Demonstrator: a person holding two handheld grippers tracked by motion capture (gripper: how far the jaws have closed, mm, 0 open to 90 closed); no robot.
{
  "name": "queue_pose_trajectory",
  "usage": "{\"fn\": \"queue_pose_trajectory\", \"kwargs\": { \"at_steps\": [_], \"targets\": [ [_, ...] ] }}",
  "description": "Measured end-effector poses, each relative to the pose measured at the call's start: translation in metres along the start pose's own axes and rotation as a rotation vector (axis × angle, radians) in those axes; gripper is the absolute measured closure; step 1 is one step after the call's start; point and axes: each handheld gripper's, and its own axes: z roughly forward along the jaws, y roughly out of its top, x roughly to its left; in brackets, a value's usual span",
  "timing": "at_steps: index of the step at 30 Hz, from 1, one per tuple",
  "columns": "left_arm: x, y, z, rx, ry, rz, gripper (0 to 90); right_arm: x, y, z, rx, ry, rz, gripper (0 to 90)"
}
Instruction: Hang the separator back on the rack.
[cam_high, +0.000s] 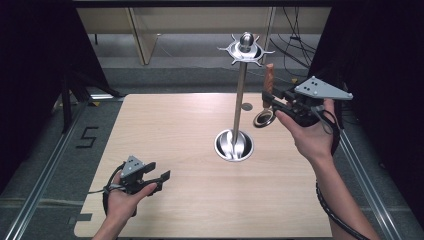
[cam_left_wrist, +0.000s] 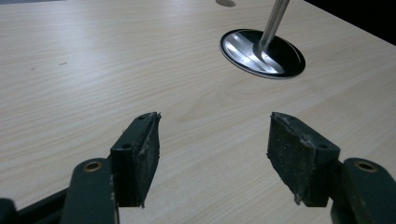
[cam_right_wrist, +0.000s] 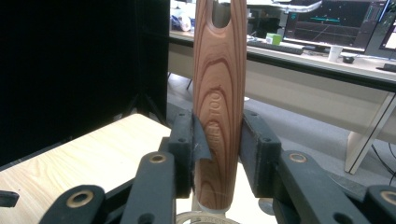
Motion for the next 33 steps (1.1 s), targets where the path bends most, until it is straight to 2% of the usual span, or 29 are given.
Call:
{"fn": "queue_pose_trajectory", "kwargs": {
  "at_steps": [2,3,5,12,22,23,27,28,33],
  "targets": [
    [0.0000,0.0000,0.0000,0.000,-0.001,0.000,33.9,-0.0007,0.0010,0.0007,-0.013,0.001,-0.018,68.9],
    [0.0000,0.0000,0.0000,0.000,-0.001,0.000,33.9,0.0008,0.0013,0.0000,-0.002,0.003,0.004,68.9],
    [-0.0001,-0.0001,0.0000,0.001,-0.001,0.000,33.9,0.0001,0.0021,0.0007,-0.017,-0.006,-0.015,68.9],
    [-0.0001,-0.0001,0.0000,0.000,-0.001,0.000,33.9,0.0028,0.0038,0.0008,-0.010,0.008,-0.002,68.9],
    [0.0001,0.0001,0.0001,-0.002,-0.001,0.007,34.0,0.0020,0.0064,0.0024,-0.017,0.004,-0.022,68.9],
    [0.0002,0.0001,-0.0001,0.002,0.000,0.009,34.0,0.0030,0.0064,0.0021,-0.007,0.006,-0.006,68.9],
    [0.0002,0.0001,0.0000,0.003,0.000,0.010,34.0,0.0030,0.0064,0.0039,-0.013,0.003,0.002,68.9],
    [0.0001,0.0002,-0.0001,0.002,-0.001,0.010,34.0,0.0039,0.0063,0.0044,-0.010,0.005,0.021,68.9],
    [0.0000,-0.0001,0.0003,0.001,-0.004,0.000,34.0,0.0037,0.0065,0.0057,-0.001,0.011,0.028,68.8]
  ]
}}
